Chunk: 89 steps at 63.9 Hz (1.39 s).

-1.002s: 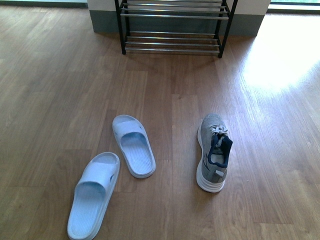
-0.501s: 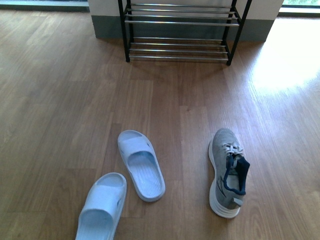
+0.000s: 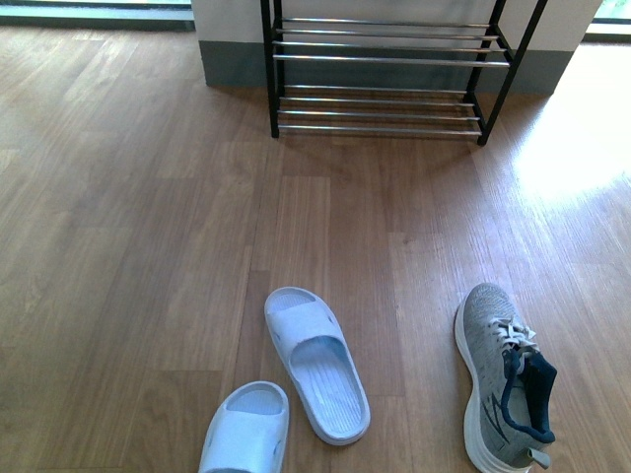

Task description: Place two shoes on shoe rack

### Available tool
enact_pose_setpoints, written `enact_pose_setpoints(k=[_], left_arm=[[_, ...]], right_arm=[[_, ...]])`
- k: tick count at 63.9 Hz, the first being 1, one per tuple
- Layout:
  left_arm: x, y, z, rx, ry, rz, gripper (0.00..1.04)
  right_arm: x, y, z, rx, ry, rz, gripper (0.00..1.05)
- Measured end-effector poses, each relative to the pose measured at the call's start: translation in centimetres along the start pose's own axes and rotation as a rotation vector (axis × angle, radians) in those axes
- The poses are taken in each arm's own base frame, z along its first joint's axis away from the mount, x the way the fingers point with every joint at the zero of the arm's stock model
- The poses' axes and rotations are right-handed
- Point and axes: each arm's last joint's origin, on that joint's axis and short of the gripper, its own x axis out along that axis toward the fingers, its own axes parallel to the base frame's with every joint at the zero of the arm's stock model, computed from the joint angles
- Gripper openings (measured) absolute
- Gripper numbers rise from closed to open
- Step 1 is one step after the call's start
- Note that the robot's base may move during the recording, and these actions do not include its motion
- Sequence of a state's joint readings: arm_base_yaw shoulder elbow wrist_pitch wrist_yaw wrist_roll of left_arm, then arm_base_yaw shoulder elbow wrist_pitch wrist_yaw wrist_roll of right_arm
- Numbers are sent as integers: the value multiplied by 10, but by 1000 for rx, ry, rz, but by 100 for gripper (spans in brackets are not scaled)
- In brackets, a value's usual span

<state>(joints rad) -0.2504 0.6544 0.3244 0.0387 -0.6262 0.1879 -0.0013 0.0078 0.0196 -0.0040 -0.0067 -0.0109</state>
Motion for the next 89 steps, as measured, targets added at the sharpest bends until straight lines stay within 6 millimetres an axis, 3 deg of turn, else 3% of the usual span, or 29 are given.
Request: enact_pose_setpoints(k=[4, 12, 22, 28, 34, 42, 49, 58, 69, 89], left_arm=[[0, 0, 0, 0, 0, -1, 6], [0, 0, 0, 0, 0, -1, 6], [0, 0, 0, 0, 0, -1, 6], [0, 0, 0, 0, 0, -1, 6], [0, 0, 0, 0, 0, 0, 6], [0, 0, 0, 0, 0, -1, 6], [0, 0, 0, 0, 0, -1, 6], [0, 0, 0, 0, 0, -1, 6], [0, 0, 0, 0, 0, -1, 6], [0, 0, 0, 0, 0, -1, 6]], right_arm=[[3, 3, -5, -61, 84, 54, 96], [27, 13, -12, -151, 225, 135, 96], [92, 13, -16, -187, 357, 109, 96], [138, 8, -48, -206, 501, 72, 96], [168, -1, -105, -227, 711, 47, 96], [177, -18, -166, -218, 930, 18, 96], [178, -35, -193, -193, 1018, -35, 96], [182, -44, -211, -154, 1060, -66, 96], [187, -37, -231, -52, 1120, -42, 96], [200, -35, -258, -17, 1127, -58, 96]])
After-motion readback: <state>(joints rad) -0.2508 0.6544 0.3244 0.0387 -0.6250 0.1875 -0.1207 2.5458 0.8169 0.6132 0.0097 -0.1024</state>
